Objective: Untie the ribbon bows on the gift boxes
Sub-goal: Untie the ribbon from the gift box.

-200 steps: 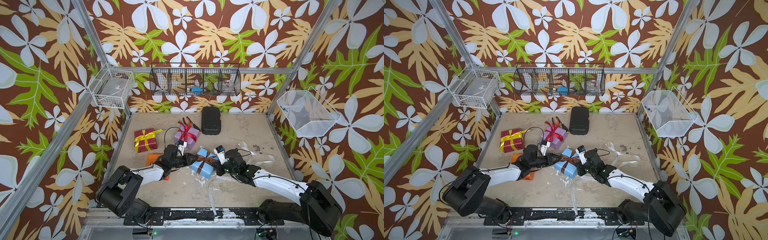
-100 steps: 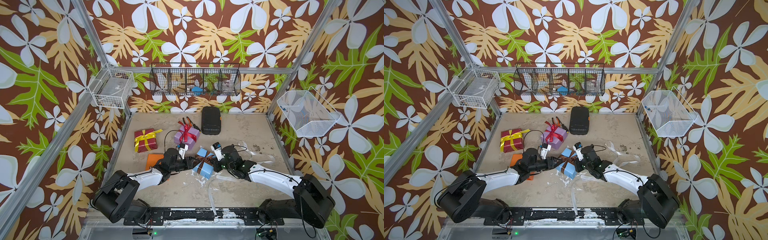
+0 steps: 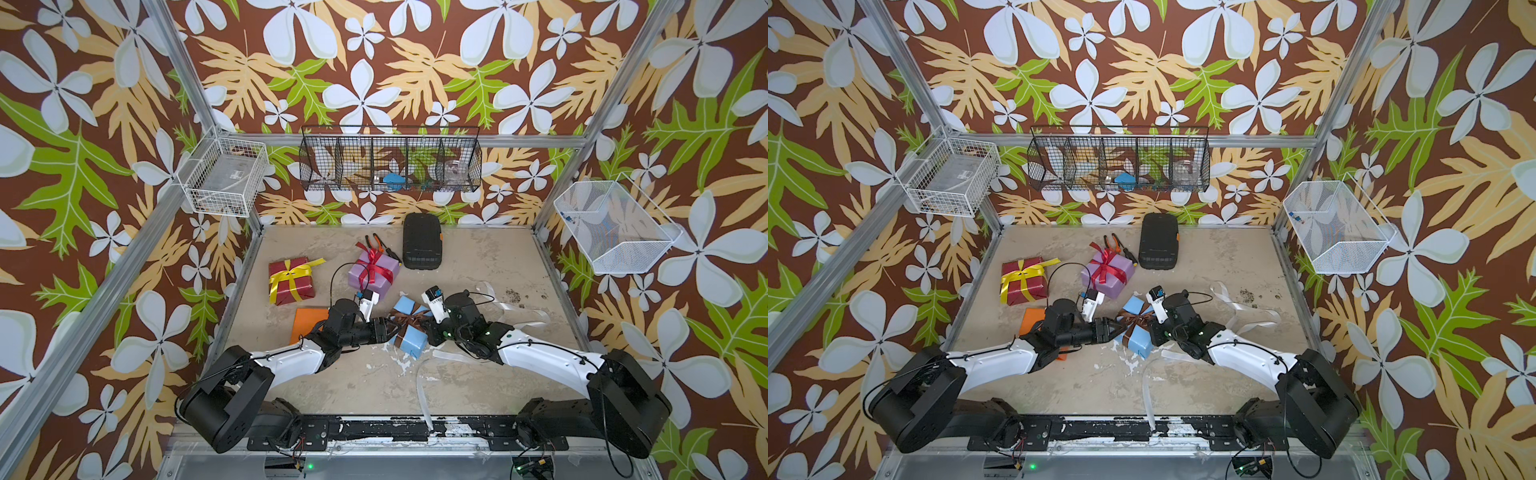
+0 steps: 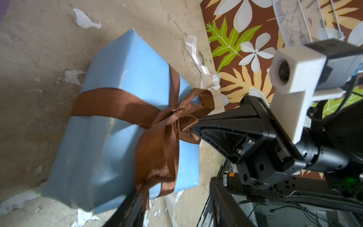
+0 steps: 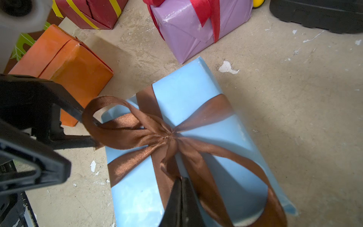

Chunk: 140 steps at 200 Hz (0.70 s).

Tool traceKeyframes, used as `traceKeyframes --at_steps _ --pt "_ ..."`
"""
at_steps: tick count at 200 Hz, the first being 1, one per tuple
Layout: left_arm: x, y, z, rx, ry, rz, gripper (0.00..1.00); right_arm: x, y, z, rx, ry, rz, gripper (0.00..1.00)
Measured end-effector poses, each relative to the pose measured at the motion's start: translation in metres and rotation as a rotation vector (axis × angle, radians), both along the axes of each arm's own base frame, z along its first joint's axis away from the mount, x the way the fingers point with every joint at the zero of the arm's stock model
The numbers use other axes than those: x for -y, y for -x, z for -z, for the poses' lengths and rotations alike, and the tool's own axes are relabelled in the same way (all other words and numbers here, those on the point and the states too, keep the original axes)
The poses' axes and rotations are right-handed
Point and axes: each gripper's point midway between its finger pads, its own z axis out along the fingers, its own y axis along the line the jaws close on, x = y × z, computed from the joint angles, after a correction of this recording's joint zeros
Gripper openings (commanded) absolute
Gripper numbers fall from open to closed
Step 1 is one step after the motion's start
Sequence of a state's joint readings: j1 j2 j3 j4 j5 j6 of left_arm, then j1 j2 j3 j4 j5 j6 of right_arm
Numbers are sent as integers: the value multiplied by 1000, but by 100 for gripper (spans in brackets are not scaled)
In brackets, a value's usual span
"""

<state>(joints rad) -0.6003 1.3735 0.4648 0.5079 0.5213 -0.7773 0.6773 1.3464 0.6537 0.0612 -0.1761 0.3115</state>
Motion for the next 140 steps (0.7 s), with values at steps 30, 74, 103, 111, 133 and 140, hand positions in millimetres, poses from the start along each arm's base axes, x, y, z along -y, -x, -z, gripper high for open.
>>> traceKeyframes --at_steps 30,74,103,111,133,140 --pt "-2 -1 5 11 -29 -10 35 1 1 0 0 0 -1 0" --pt "-7 -10 9 25 -90 -52 12 1 2 0 -2 -5 0 0" --pt "-9 -11 14 22 -114 -53 8 2 3 -2 0 -8 -2 0" --pt "-9 -11 15 25 -117 -54 2 2 3 -3 2 -10 -2 0" --pt "-11 -12 16 32 -127 -62 0 2 4 -5 5 -13 -1 0" --pt "-12 -12 15 33 -130 -65 0 3 3 -5 6 -13 1 0"
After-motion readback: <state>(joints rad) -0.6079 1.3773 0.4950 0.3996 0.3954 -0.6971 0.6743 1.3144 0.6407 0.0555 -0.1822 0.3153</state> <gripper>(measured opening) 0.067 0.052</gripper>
